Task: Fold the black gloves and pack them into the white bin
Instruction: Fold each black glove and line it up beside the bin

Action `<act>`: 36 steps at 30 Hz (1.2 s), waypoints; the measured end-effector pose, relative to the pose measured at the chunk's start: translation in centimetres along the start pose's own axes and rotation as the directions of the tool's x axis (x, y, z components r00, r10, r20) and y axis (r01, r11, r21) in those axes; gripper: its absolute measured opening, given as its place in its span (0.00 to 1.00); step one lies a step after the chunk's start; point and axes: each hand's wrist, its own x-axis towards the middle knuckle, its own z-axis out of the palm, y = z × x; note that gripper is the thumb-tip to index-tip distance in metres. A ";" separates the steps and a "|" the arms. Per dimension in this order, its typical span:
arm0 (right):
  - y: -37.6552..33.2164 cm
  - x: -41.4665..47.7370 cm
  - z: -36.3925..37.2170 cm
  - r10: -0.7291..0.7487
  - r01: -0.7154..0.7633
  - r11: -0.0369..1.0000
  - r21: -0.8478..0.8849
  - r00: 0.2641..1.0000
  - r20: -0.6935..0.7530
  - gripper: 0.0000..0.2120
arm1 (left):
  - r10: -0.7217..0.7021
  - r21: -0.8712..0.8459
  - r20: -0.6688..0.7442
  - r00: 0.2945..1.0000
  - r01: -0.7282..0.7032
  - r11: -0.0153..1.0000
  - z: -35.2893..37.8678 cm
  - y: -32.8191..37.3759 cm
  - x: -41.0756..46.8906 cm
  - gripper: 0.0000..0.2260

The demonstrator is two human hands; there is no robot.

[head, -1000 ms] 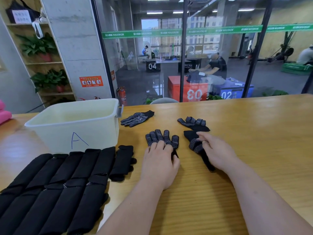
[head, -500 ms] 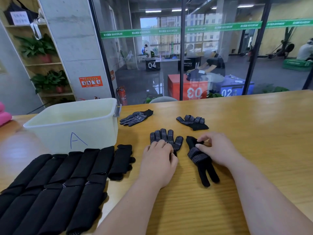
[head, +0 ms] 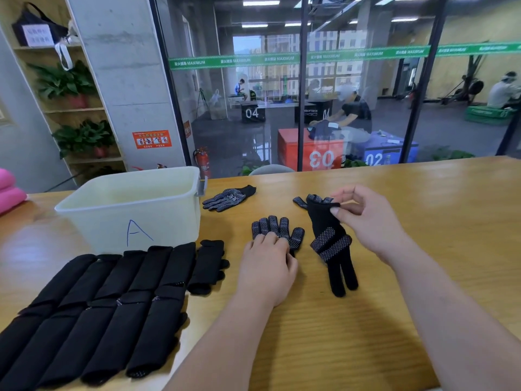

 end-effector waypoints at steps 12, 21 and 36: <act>-7.7 0.2 -4.1 -0.030 0.035 0.999 -0.022 0.979 0.202 0.13 | -0.014 0.039 -0.022 1.000 0.015 0.999 -0.9 0.4 -0.6 0.14; -8.6 1.3 -3.8 -0.163 0.148 0.981 -0.127 0.980 -0.117 0.14 | -0.020 0.036 -0.025 0.999 0.021 0.999 -1.3 0.6 -0.8 0.11; 5.8 -6.5 0.4 -0.114 0.170 0.782 -0.600 0.985 0.131 0.04 | 0.012 -0.039 -0.002 1.000 -0.012 0.999 -0.4 0.1 -0.3 0.15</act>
